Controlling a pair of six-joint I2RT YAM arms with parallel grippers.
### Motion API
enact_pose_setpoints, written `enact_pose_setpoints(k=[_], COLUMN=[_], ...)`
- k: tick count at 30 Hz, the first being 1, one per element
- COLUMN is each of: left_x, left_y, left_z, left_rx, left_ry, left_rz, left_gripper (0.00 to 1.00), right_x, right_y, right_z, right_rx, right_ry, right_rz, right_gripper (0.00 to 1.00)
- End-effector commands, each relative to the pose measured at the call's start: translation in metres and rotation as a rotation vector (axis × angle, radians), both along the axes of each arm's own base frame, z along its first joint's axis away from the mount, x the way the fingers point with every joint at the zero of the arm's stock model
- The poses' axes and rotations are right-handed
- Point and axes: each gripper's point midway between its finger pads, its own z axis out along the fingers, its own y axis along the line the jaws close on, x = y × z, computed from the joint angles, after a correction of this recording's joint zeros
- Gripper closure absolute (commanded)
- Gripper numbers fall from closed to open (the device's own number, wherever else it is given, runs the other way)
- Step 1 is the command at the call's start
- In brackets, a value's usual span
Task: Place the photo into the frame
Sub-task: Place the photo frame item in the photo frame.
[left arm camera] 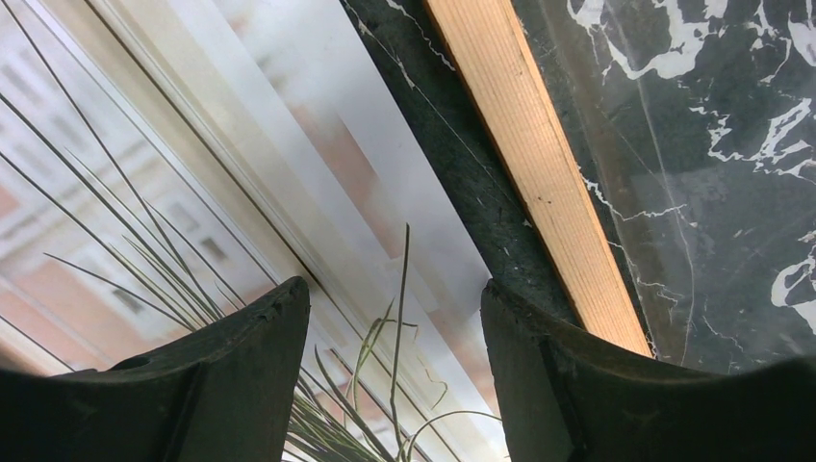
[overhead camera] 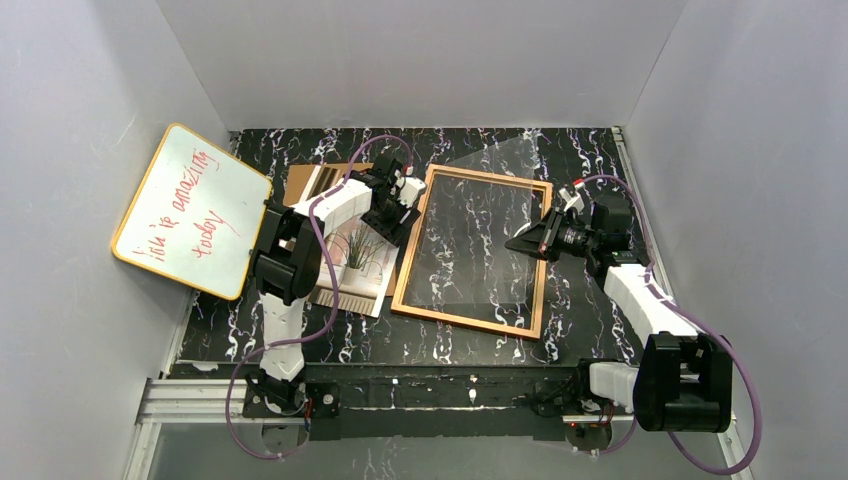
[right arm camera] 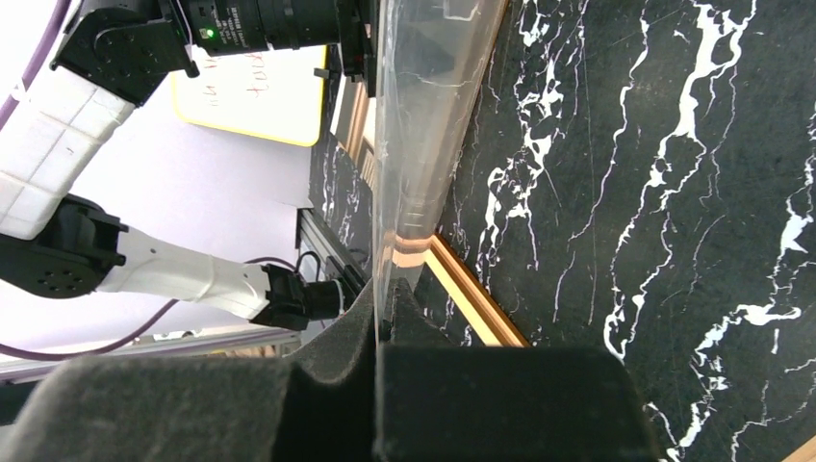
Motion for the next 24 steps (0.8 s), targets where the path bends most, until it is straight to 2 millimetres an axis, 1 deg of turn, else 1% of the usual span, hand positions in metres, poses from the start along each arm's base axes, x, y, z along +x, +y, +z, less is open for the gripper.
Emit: enact_pose_setpoints(k=[1,3,9,17,24], left_x=[-0.017,-0.018,-0.017,-0.012,-0.011], left_y=[-0.011,-0.012,-0.013,-0.014,-0.011], left_z=[0.004,0.004,0.005,0.01,0.011], left_rx=[-0.05,-0.055,-0.063,-0.087,-0.083], left_ry=[0.042,0.045,0.042,0.039,0.034], left_rz=[-0.024,-0.023,-0.022,0.003,0.009], left_gripper=[0.37,0.36,0.37,0.37,0.36], right_x=[0.003,0.004,0.006,0.006,0.005], right_y=[0.005,0.006,0.004,0.005,0.005], right_z=[0.015,0.02,0.021,0.034,0.032], right_rx=[0.062,0.077,0.071,0.089,0.093], right_ry=[-0.024,-0.024,0.009,-0.004,0.004], right_rz=[0.011,0.006,-0.015,-0.02,-0.026], right_gripper=[0.99,0.99,0.99,0.99,0.99])
